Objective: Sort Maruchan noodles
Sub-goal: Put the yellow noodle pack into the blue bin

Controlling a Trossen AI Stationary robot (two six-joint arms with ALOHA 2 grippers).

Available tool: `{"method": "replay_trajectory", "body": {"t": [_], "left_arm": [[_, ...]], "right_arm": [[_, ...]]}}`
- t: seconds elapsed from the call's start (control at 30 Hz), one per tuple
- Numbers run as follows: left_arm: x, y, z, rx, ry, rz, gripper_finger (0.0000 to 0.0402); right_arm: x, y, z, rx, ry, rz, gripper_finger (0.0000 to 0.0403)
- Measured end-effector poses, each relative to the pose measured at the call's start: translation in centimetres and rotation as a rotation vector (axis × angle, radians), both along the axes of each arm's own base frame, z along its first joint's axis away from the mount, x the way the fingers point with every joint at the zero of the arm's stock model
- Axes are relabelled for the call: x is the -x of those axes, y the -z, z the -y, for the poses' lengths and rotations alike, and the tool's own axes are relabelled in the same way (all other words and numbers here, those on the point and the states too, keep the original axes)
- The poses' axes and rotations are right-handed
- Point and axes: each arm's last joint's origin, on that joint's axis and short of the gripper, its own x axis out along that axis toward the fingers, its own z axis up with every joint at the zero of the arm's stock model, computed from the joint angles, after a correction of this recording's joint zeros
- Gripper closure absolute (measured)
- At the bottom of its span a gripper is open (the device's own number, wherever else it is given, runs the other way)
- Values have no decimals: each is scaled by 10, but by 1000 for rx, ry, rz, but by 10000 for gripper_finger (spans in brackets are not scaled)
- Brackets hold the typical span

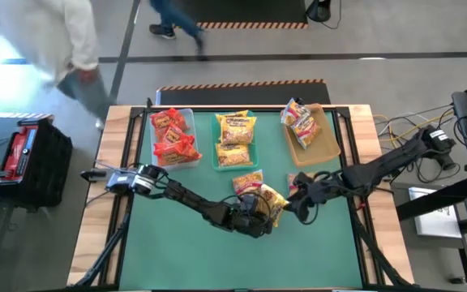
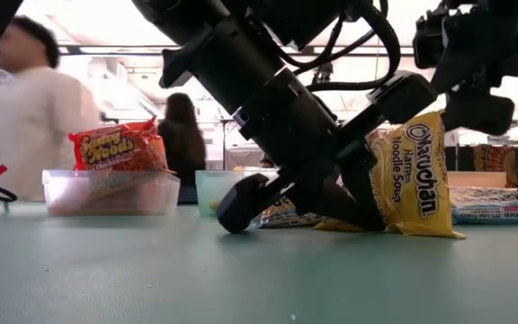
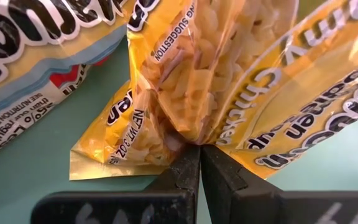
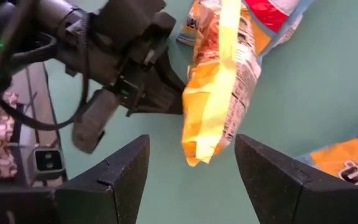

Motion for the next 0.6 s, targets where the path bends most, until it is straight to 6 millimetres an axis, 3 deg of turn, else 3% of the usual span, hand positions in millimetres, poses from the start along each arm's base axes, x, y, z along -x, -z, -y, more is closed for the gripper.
{"method": "replay_trajectory", "body": {"t": [0.33,0.6], "left_arm": [[-1,0,-4,18,-7,-1,401],[-3,0,-9,49,-20,-1,401]], "right_arm": [[1,25,-11,38,52,45,177],[-11,42,-19,114,75,51,177]]}}
